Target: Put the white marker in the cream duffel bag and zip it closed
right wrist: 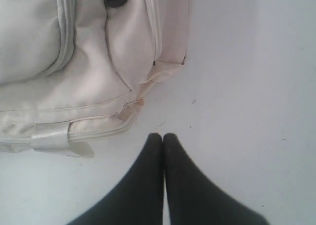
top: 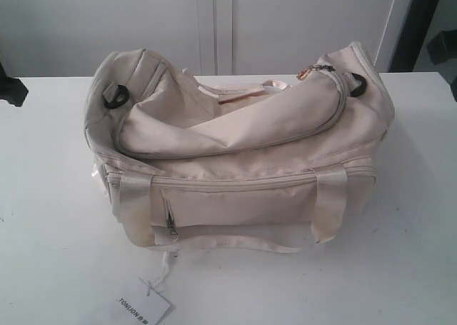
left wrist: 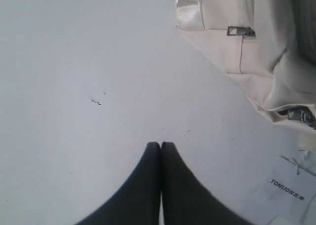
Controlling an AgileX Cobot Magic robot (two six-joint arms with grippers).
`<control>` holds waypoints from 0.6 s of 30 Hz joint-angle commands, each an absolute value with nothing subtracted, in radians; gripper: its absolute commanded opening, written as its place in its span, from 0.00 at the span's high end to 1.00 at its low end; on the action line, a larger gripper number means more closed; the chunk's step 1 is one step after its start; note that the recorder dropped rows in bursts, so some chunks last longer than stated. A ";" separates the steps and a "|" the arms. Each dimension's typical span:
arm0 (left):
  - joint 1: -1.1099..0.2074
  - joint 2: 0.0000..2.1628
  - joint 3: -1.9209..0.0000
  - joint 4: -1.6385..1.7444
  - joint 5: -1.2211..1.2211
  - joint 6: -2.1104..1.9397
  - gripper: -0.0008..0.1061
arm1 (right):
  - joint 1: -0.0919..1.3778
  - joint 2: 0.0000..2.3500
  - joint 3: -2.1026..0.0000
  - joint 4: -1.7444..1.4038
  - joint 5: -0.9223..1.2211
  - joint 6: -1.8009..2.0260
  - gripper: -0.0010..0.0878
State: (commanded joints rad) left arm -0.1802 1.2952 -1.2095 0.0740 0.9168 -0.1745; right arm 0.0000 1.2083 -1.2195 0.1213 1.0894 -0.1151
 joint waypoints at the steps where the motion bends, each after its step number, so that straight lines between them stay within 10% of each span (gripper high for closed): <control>1: -0.180 1.284 -1.201 0.074 0.906 -0.175 0.99 | 0.000 1.189 -1.199 0.121 1.073 -0.115 0.99; 18: -0.180 1.217 -1.181 0.090 0.875 -0.177 0.99 | 0.000 0.765 -0.845 0.097 0.902 -0.115 0.99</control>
State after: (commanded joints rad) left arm -0.1802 1.2172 -1.1815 0.0899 0.8747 -0.1767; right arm 0.0000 0.7649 -0.8454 0.0967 0.9017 -0.1151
